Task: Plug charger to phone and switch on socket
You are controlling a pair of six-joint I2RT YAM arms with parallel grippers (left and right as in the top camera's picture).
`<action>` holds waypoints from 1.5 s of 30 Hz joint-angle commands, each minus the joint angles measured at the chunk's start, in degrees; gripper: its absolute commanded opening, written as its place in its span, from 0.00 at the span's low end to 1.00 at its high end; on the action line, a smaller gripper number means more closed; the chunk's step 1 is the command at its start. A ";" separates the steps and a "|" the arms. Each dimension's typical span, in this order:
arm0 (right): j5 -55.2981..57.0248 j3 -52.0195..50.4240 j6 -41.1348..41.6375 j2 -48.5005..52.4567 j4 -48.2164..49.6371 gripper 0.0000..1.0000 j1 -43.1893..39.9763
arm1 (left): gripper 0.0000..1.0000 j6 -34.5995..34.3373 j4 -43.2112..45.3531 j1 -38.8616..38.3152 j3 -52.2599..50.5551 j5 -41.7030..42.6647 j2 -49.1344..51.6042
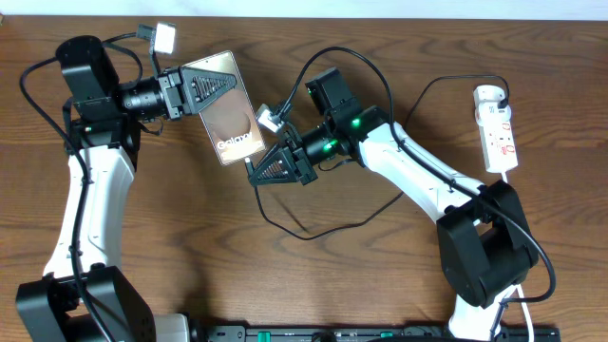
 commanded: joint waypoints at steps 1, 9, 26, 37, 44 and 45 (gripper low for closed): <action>-1.60 0.55 0.20 -0.90 0.13 0.01 0.72 | 0.07 -0.74 0.52 -0.13 0.57 1.55 -0.33; -1.60 0.55 0.22 -0.90 0.44 0.01 0.72 | 0.08 -0.76 0.09 -0.20 0.57 1.57 -0.33; -1.57 0.57 2.12 -0.90 2.12 0.01 0.72 | 0.07 -0.76 0.07 -0.28 0.57 1.57 -0.33; -1.55 0.57 2.12 -0.90 2.21 0.01 0.72 | 0.07 -0.76 0.04 -0.31 0.57 1.62 -0.33; -1.55 0.55 2.12 -0.90 2.29 0.01 0.72 | 0.07 -0.72 -0.09 -0.28 0.57 2.03 -0.33; -1.55 0.57 2.12 -0.90 2.29 0.01 0.72 | 0.07 -0.72 -0.11 -0.28 0.57 2.08 -0.33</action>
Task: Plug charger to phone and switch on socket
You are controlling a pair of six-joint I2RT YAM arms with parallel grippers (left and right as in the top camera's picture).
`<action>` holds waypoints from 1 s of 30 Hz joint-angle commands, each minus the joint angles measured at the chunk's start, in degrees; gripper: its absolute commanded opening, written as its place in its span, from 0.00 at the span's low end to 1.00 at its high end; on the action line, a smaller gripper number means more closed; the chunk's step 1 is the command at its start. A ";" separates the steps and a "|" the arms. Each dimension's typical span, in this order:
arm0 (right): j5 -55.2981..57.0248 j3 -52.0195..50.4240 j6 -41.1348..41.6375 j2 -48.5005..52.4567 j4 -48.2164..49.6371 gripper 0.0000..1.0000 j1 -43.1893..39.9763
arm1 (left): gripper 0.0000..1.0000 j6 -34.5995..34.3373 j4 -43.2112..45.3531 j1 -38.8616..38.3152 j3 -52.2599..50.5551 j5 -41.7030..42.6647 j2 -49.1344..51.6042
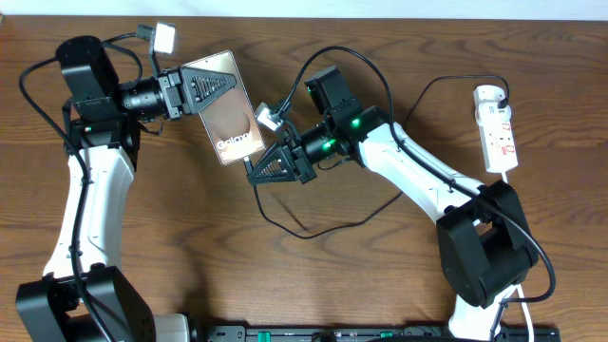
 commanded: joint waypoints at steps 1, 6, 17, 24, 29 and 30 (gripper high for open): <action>-1.42 0.57 0.24 -0.90 0.42 0.01 0.66 | 0.07 -0.72 0.11 -0.28 0.57 2.40 -0.33; -1.42 0.55 0.24 -0.90 0.39 0.01 0.66 | 0.07 -0.72 0.09 -0.31 0.57 2.40 -0.33; -0.55 0.55 0.24 -0.90 0.61 0.01 1.66 | 0.07 -0.74 0.09 -0.28 0.57 2.40 -0.33; -0.57 0.55 0.24 -0.90 0.63 0.01 1.66 | 0.08 -0.72 0.09 -0.28 0.57 2.40 -0.33; -0.57 0.57 0.26 -0.90 0.83 0.01 1.66 | 0.07 -0.72 0.09 -0.31 0.57 2.43 -0.33; -0.55 0.55 0.24 -0.90 0.87 0.01 1.66 | 0.07 -0.72 0.09 -0.31 0.57 2.45 -0.33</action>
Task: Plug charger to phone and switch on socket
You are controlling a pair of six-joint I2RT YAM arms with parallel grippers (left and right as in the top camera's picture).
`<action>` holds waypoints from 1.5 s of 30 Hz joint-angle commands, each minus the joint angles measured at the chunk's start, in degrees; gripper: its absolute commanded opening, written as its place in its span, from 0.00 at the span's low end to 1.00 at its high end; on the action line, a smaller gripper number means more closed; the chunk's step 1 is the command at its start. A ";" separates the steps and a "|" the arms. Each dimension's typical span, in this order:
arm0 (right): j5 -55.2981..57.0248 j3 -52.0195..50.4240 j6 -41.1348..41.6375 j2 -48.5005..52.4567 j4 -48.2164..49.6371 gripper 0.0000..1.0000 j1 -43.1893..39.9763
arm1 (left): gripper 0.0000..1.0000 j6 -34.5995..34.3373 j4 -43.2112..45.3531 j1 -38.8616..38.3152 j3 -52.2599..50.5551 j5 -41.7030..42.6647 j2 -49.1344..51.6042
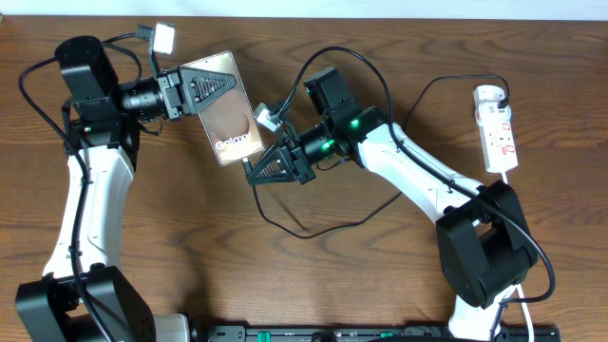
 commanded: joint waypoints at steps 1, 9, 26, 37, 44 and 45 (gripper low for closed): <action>-0.68 0.57 0.22 -0.90 0.48 0.01 1.33 | 0.07 -0.74 0.11 -0.37 0.57 2.14 -0.33; -0.70 0.57 0.24 -0.90 0.85 0.01 0.90 | 0.08 -0.70 0.11 -0.37 0.57 2.45 -0.33; -0.70 0.57 0.24 -0.90 0.85 0.01 1.53 | 0.07 -0.70 0.37 -0.35 0.57 2.38 -0.33; -0.68 0.57 0.24 -0.90 1.53 0.01 1.53 | 0.07 -0.74 0.31 -0.37 0.57 2.45 -0.33; -0.68 0.57 0.24 -0.90 1.49 0.01 0.13 | 0.07 -0.74 0.28 -0.37 0.57 2.45 -0.33; -0.68 0.57 0.26 -0.90 1.49 0.01 -0.15 | 0.07 -0.74 0.31 -0.37 0.57 2.47 -0.33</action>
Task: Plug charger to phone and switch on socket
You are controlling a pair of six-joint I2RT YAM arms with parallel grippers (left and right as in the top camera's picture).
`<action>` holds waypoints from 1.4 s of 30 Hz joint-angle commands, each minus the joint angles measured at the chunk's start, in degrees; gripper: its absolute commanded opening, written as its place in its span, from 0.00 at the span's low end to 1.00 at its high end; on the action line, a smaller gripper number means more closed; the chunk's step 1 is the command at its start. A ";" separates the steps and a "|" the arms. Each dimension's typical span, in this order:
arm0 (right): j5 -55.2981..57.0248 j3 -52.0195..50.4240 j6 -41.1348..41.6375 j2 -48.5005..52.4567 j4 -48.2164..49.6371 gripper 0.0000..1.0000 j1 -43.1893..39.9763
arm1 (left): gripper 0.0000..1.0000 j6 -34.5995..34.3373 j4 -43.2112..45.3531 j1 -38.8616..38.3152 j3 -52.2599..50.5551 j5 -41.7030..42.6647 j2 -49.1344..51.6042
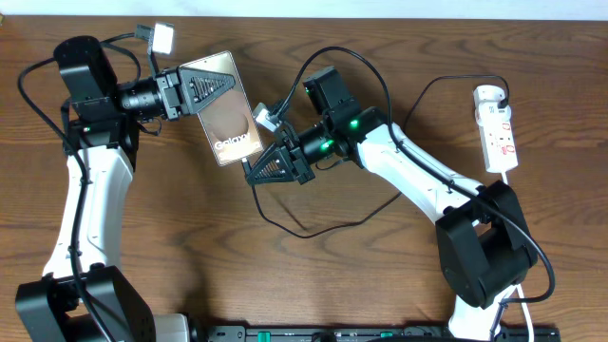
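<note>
A gold phone point(231, 119) lies on the wooden table, screen up with a "Galaxy" logo. My left gripper point(233, 83) rests on the phone's upper end, its fingers point(204, 87) across it and pressing it. My right gripper point(250, 171) sits just below the phone's lower right corner, shut on the black charger cable's plug end. The black cable point(313, 223) loops away across the table. A white socket strip point(498, 127) lies at the far right.
A white connector point(269, 121) dangles by the right wrist near the phone's right edge. Another white plug point(164, 39) sits at the top left. The right arm's base point(480, 256) stands at the lower right.
The right gripper with the plug has crept slightly left, closer to the phone's lower edge. The left arm and the phone have stayed put.
At every earlier moment the left gripper lay on the phone's upper end and the right gripper held the cable plug just below the phone's lower right corner. Only tiny shifts of the right wrist show between them.
</note>
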 commanded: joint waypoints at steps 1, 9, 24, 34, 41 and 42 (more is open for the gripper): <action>-0.76 0.57 0.11 -0.90 0.59 0.01 -0.52 | 0.07 -0.72 0.13 -0.59 0.57 2.03 -0.33; -0.76 0.55 0.52 -0.90 0.57 0.01 -1.88 | 0.07 -0.70 0.15 -0.57 0.57 2.03 -0.33; -0.79 0.57 0.55 -0.90 0.59 0.01 -2.75 | 0.07 -0.70 0.15 -0.57 0.57 2.03 -0.33; -0.79 0.57 0.96 -0.90 0.61 0.01 -0.98 | 0.07 -0.68 0.17 -0.57 0.57 2.01 -0.33; -0.76 0.55 0.94 -0.90 0.59 0.01 0.98 | 0.07 -0.28 0.39 -0.57 0.57 1.33 -0.33; -0.74 0.55 0.94 -0.90 0.61 0.01 1.22 | 0.07 -0.28 0.39 -0.57 0.57 1.36 -0.33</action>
